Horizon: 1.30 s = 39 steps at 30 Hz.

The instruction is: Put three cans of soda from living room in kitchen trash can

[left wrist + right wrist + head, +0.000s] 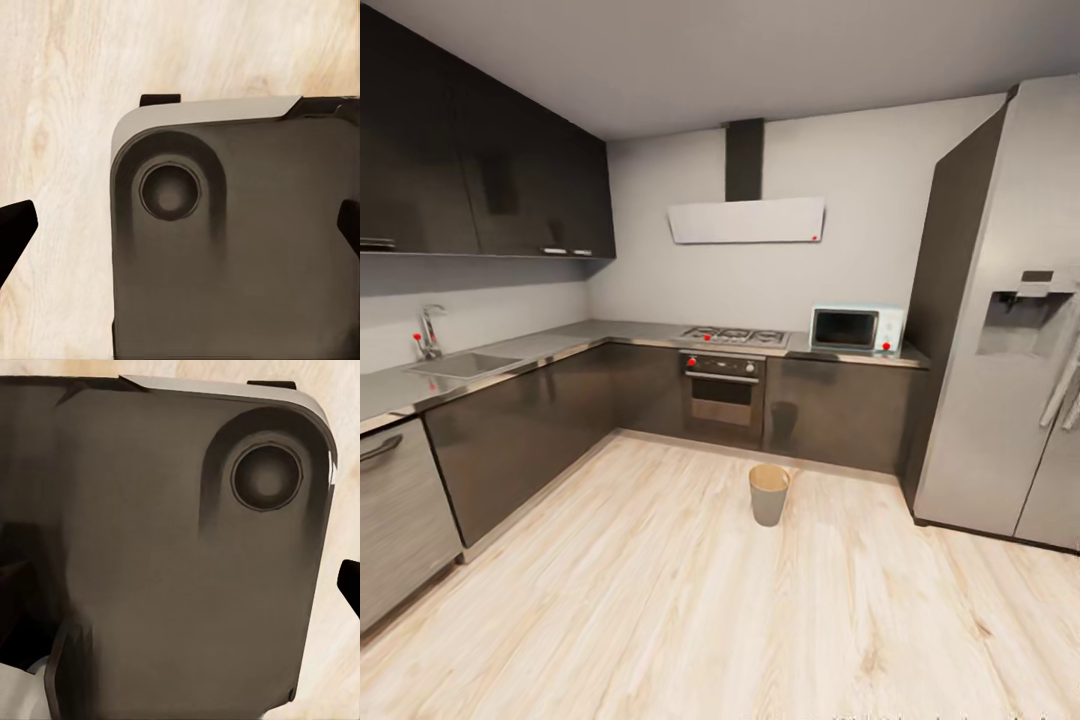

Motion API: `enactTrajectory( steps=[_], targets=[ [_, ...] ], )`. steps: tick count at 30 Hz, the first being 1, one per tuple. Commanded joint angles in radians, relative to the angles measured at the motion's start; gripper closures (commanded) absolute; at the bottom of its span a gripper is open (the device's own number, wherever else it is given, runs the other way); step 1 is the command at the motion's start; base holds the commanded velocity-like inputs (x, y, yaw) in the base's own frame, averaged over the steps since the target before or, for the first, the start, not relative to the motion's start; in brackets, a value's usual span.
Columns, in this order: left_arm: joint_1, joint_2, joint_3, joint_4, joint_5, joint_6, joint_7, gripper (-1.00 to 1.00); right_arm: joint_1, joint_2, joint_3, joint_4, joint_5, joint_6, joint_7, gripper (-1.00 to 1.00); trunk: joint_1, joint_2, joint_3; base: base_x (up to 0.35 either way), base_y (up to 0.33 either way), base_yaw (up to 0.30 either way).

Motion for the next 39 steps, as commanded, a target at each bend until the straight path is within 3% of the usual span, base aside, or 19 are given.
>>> enactTrajectory(
  steps=[1, 26, 39],
  targets=[
    [0.0, -0.001, 0.001, 0.0, -0.001, 0.002, 0.0, -1.0, 0.0, -0.001, 0.0, 0.0, 0.0, 0.0, 0.0, -1.0, 0.0, 0.0, -0.001, 0.0, 0.0, -0.153],
    [-0.001, -0.001, -0.01, -0.006, -0.004, -0.007, -0.003, -1.0, 0.0, 0.004, 0.001, 0.0, 0.001, -0.001, -0.009, -1.0, 0.0, 0.0, -0.007, 0.001, 0.0, -0.04],
    [-0.001, -0.003, -0.008, -0.008, -0.004, -0.011, -0.004, -1.0, 0.0, 0.003, 0.001, 0.0, 0.001, -0.001, -0.008, -1.0, 0.0, 0.0, -0.007, 0.281, 0.0, 0.0]
  ],
)
